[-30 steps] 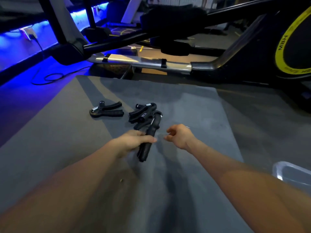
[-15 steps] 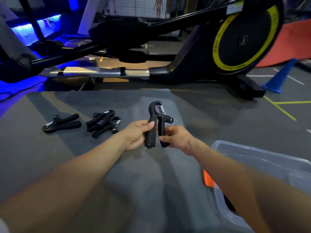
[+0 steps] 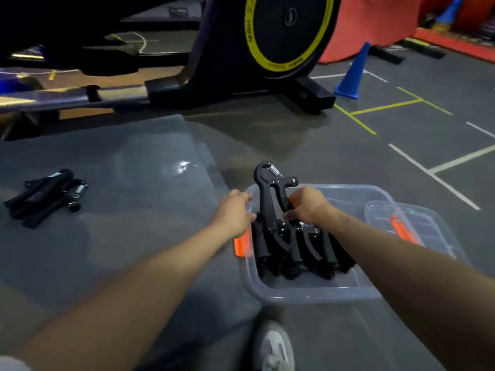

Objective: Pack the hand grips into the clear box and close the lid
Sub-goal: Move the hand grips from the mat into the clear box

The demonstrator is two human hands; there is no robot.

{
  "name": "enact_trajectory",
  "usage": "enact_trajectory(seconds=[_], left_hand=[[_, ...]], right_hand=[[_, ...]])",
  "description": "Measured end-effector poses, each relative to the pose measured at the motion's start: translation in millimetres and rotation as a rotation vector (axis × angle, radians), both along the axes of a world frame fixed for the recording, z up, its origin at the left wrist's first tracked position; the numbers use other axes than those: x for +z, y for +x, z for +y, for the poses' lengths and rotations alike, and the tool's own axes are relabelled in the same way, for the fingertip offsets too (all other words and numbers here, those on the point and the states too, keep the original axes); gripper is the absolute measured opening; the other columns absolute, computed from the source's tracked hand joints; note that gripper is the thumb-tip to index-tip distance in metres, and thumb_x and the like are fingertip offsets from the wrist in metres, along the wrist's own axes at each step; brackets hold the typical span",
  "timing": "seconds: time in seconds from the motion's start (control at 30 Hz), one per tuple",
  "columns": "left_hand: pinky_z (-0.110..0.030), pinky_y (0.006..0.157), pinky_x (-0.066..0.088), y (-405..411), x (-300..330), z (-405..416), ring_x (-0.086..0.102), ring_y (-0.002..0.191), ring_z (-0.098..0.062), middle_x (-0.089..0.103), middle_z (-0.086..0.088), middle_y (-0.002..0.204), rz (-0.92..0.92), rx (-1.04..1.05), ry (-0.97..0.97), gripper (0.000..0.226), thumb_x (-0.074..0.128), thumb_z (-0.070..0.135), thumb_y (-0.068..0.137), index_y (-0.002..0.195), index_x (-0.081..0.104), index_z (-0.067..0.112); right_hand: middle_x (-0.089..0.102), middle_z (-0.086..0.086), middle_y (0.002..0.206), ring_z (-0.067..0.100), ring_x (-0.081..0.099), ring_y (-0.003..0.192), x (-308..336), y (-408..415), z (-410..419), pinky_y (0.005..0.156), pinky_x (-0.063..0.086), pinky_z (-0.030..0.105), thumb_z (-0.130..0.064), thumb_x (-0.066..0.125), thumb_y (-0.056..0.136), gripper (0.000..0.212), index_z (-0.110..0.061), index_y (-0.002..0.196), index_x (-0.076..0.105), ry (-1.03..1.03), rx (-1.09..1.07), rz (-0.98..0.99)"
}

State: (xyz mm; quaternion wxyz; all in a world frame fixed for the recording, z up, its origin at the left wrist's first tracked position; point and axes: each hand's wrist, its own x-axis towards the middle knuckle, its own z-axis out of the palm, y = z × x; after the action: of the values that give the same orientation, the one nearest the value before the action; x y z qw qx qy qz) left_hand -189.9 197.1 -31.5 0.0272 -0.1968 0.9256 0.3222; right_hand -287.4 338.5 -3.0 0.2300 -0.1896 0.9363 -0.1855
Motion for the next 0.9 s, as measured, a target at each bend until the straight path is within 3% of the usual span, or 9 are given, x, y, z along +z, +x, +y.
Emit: enact_trajectory(seconds=[0.17, 0.27, 0.4, 0.47, 0.5, 0.6, 0.73, 0.8, 0.9], left_hand=[[-0.033, 0.110, 0.031, -11, -18, 31, 0.033, 0.132, -0.027, 0.038, -0.008, 0.140, -0.075, -0.061, -0.182, 0.056, 0.064, 0.021, 0.085, 0.136, 0.042, 0.011], [-0.035, 0.109, 0.033, -15, -27, 35, 0.031, 0.134, -0.025, 0.035, -0.005, 0.143, -0.141, -0.068, -0.260, 0.057, 0.064, 0.018, 0.085, 0.136, 0.039, 0.009], [-0.032, 0.114, 0.027, -17, -37, 37, 0.022, 0.144, -0.024, 0.020, -0.007, 0.156, -0.164, -0.065, -0.333, 0.066, 0.063, 0.011, 0.086, 0.143, 0.029, 0.006], [-0.032, 0.117, 0.023, -17, -39, 36, 0.015, 0.147, -0.021, 0.011, -0.006, 0.159, -0.163, -0.057, -0.330, 0.069, 0.060, 0.009, 0.088, 0.146, 0.024, 0.007], [-0.032, 0.117, 0.022, -18, -38, 36, 0.014, 0.148, -0.021, 0.010, -0.005, 0.160, -0.165, -0.055, -0.329, 0.069, 0.060, 0.008, 0.088, 0.147, 0.023, 0.008], [-0.031, 0.117, 0.020, -18, -38, 35, 0.013, 0.148, -0.019, 0.008, -0.005, 0.160, -0.179, -0.053, -0.335, 0.072, 0.061, 0.008, 0.088, 0.148, 0.020, 0.008], [-0.030, 0.118, 0.019, -18, -36, 34, 0.011, 0.148, -0.018, 0.005, -0.003, 0.161, -0.198, -0.060, -0.322, 0.075, 0.061, 0.010, 0.088, 0.149, 0.017, 0.008], [-0.029, 0.118, 0.017, -18, -36, 33, 0.011, 0.148, -0.018, 0.004, -0.002, 0.161, -0.206, -0.066, -0.307, 0.077, 0.062, 0.012, 0.088, 0.149, 0.016, 0.009], [-0.029, 0.118, 0.017, -19, -36, 32, 0.011, 0.148, -0.017, 0.004, -0.001, 0.161, -0.209, -0.065, -0.288, 0.080, 0.064, 0.014, 0.087, 0.150, 0.015, 0.010]], right_hand=[[0.061, 0.005, 0.073, 0.015, 0.055, 0.075, -21, -16, 37, 0.053, 0.041, 0.019, -0.014, 0.076, 0.077, 0.025, -0.003, 0.098, 0.071, 0.106, 0.020, -0.045], [0.070, 0.013, 0.099, 0.020, 0.060, 0.084, -41, -20, 51, 0.068, 0.044, 0.021, -0.019, 0.074, 0.076, 0.033, -0.003, 0.104, 0.069, 0.204, 0.017, -0.035], [0.064, 0.012, 0.096, 0.024, 0.065, 0.096, -56, -26, 62, 0.081, 0.050, 0.026, -0.016, 0.069, 0.080, 0.012, -0.008, 0.077, 0.060, 0.323, 0.033, 0.003], [0.064, 0.011, 0.097, 0.025, 0.066, 0.103, -58, -28, 64, 0.086, 0.051, 0.029, -0.015, 0.066, 0.082, 0.009, -0.007, 0.086, 0.062, 0.346, 0.060, 0.027], [0.063, 0.011, 0.095, 0.026, 0.066, 0.105, -60, -29, 64, 0.087, 0.052, 0.030, -0.014, 0.065, 0.083, 0.011, -0.006, 0.091, 0.063, 0.354, 0.058, 0.037], [0.059, 0.010, 0.088, 0.027, 0.067, 0.104, -72, -33, 62, 0.083, 0.053, 0.030, -0.011, 0.065, 0.080, 0.011, -0.007, 0.076, 0.056, 0.353, 0.026, 0.008], [0.063, 0.018, 0.101, 0.027, 0.062, 0.090, -88, -32, 59, 0.073, 0.047, 0.027, -0.010, 0.067, 0.077, 0.031, 0.001, 0.106, 0.062, 0.280, -0.026, -0.036], [0.064, 0.021, 0.104, 0.029, 0.063, 0.094, -92, -29, 60, 0.070, 0.042, 0.027, -0.007, 0.067, 0.077, 0.033, 0.004, 0.109, 0.061, 0.249, -0.050, -0.038], [0.066, 0.019, 0.112, 0.032, 0.064, 0.105, -97, -26, 63, 0.077, 0.049, 0.031, -0.004, 0.065, 0.079, 0.029, 0.003, 0.107, 0.061, 0.229, -0.070, -0.003]])
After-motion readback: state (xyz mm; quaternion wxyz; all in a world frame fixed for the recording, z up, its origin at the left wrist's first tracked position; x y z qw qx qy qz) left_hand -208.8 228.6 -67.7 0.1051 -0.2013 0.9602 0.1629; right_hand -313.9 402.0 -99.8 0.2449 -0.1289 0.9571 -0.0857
